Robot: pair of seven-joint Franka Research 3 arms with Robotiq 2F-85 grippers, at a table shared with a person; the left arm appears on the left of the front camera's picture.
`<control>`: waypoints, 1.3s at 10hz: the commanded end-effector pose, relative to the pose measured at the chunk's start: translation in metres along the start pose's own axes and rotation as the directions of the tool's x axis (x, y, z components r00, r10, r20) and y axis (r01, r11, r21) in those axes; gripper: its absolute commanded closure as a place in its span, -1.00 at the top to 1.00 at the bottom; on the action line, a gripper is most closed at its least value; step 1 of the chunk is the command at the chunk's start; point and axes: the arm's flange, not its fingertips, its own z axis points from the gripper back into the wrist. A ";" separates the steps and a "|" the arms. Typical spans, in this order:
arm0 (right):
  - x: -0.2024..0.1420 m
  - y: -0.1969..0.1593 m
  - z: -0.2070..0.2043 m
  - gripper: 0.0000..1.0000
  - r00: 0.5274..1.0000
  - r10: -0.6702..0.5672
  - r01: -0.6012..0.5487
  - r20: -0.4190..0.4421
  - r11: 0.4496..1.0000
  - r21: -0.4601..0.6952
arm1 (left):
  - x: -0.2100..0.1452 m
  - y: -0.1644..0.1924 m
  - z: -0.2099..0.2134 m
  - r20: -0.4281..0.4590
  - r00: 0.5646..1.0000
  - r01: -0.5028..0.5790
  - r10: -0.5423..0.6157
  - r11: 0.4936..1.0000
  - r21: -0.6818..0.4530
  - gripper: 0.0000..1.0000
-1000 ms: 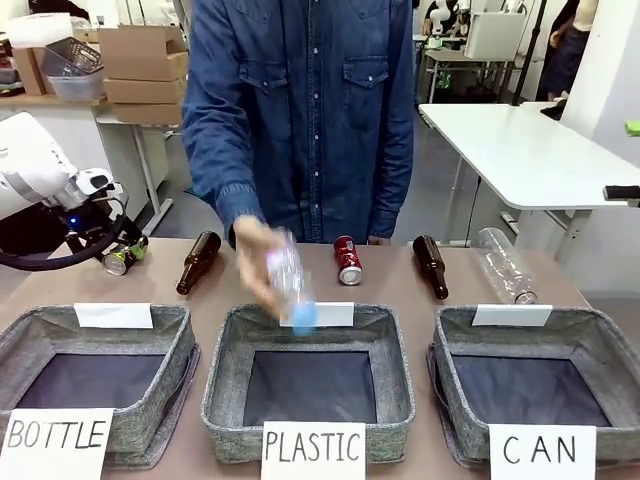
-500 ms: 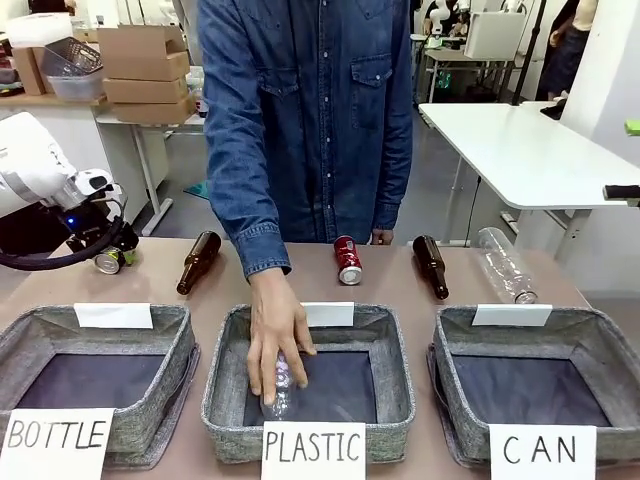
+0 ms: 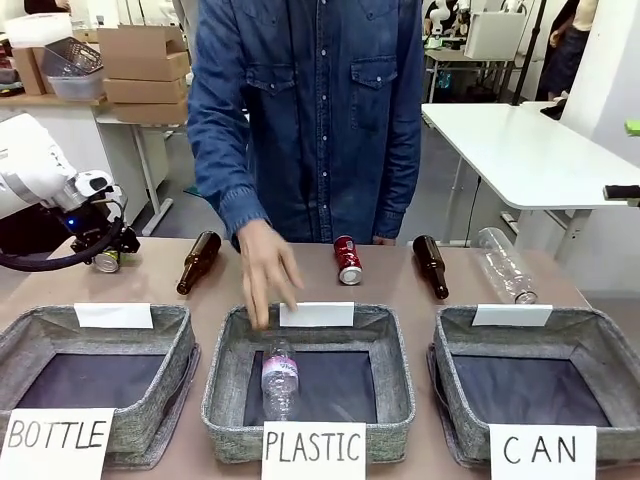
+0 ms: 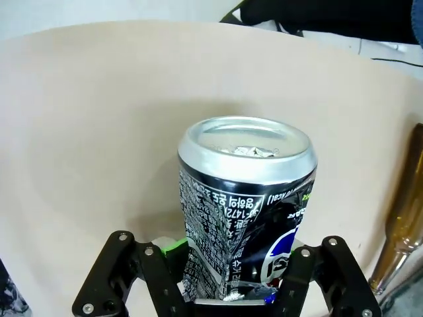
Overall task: Sort the can waste into the basket.
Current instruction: Pick up the can waste from the table and place it in the right Fabric basket.
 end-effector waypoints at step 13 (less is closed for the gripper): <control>0.004 0.002 0.000 1.00 1.000 0.029 -0.029 0.004 0.999 0.022 | -0.279 -0.127 0.177 0.092 0.821 0.567 -0.564 0.786 -0.245 -1.00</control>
